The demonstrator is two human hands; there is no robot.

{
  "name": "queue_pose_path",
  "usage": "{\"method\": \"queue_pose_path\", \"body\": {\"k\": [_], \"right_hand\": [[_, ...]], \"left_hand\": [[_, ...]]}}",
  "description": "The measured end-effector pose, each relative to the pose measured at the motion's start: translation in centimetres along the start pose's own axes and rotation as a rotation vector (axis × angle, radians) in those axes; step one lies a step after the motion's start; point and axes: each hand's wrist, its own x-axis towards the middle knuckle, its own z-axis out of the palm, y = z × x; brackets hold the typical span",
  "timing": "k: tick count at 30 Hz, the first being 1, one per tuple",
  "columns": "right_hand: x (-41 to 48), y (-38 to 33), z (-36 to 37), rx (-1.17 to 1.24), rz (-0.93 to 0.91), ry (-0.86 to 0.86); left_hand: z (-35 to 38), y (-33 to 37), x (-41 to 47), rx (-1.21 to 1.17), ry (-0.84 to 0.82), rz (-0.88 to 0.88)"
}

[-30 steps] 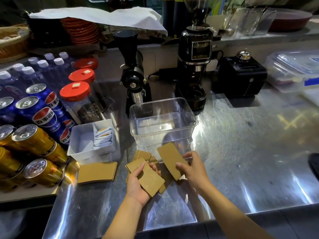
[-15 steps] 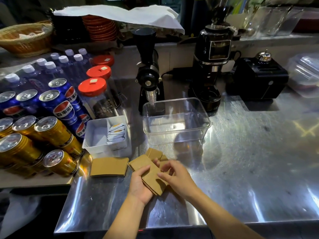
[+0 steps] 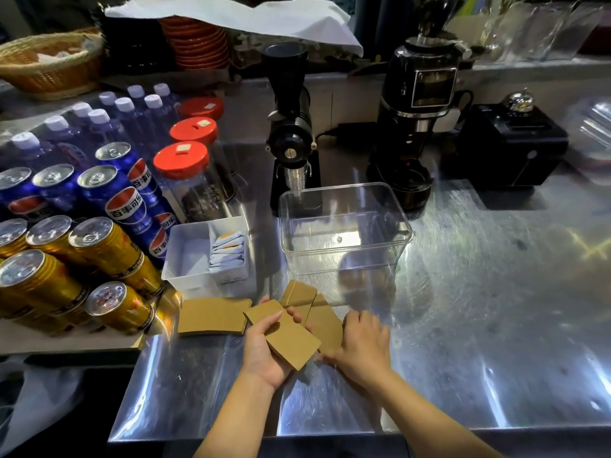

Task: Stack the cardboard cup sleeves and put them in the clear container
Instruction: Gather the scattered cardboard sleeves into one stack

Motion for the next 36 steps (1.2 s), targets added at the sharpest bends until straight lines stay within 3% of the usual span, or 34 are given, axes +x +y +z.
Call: {"method": "queue_pose_path", "body": {"k": [4, 9, 12, 17, 23, 28, 32, 36], "right_hand": [[0.4, 0.6, -0.8, 0.108, 0.038, -0.031], [0.4, 1.9, -1.7, 0.504, 0.049, 0.068], [0.6, 2.4, -2.5, 0.881, 0.111, 0.134], [0.5, 1.1, -3.3, 1.257, 0.074, 0.004], [-0.1, -1.3, -2.5, 1.161, -0.061, -0.135], [-0.1, -2.2, -2.2, 0.986, -0.152, -0.045], [0.5, -2.7, -1.5, 0.864, -0.114, 0.021], [1.0, -3.4, -0.3, 0.617, -0.015, 0.020]], "left_hand": [[0.4, -0.1, 0.1, 0.011, -0.002, 0.002], [1.0, -0.3, 0.4, 0.006, 0.002, -0.028], [1.4, -0.4, 0.8, 0.029, -0.011, -0.052], [1.8, -0.8, 1.1, 0.102, -0.045, -0.106], [1.8, -1.0, 0.8, 0.128, -0.070, -0.185], [0.4, 0.0, 0.6, 0.067, -0.076, -0.109], [-0.8, 1.1, 0.3, -0.005, -0.023, 0.061], [-1.7, 2.5, -0.4, -0.035, 0.013, 0.083]]}}
